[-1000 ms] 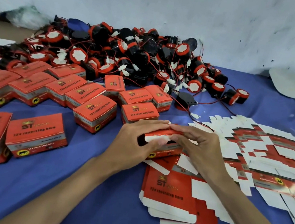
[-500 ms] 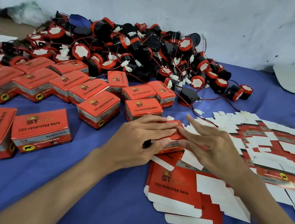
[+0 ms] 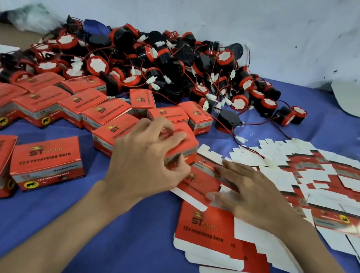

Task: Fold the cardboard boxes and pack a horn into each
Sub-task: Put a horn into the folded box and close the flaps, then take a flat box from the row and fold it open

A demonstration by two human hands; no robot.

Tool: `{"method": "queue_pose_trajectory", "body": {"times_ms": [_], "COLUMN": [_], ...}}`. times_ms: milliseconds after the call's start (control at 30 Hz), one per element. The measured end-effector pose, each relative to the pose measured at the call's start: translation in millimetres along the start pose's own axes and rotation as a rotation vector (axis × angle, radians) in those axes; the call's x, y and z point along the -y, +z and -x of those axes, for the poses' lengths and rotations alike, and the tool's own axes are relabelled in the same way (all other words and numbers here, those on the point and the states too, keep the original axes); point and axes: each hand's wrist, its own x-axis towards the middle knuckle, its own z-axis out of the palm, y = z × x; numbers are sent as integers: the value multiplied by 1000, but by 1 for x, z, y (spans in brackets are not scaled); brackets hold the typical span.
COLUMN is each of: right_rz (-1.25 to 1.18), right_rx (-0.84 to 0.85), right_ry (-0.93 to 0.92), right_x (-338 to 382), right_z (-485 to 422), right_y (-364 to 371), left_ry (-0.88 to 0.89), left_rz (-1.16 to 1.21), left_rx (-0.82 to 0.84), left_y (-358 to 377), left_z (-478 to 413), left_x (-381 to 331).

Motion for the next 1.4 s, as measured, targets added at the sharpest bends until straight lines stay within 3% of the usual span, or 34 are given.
{"method": "queue_pose_trajectory", "body": {"times_ms": [133,233,333,433,500,533,633,700,767,867,1100,1300,1400], "right_rz": [157,296,231,172,-61,-267,-946,-1177,-1348,-1523,-1709,-1799,-1852], "right_rx": [-94,-178,-464,-907,-1143,-1160,-859,-616,-416,-283,-208,-215,-201], "right_ry": [-197,-184,-117,-30,185,268,295,253,211,245,346,416,404], "right_x": [2,-1,-18,-33,-31,-29,-13,0,14,25,25,25,27], "right_z": [2,2,5,5,3,1,-4,-4,-3,-2,3,2,1], "right_y": [-2,-11,-20,-30,-36,-36,-25,-15,-10,-7,-12,-7,-5], "left_ry": [72,219,106,17,18,-18,-388,-666,-815,-874,-721,-865,-828], "left_rz": [-173,-128,-245,-313,-107,57,772,1293,1503,1692,2088,1934,1967], "left_rx": [103,219,335,268,150,113,203,283,342,440,622,491,502], "left_y": [1,3,2,-3,-1,-1,-2,0,1,2,4,8,10], "left_z": [2,-1,1,-1,0,-1,-10,-16,-15,-6,1,-1,1], "left_x": [-18,-16,-13,-11,-14,-19,-33,-35,-32,-29,-21,-28,-26]}}
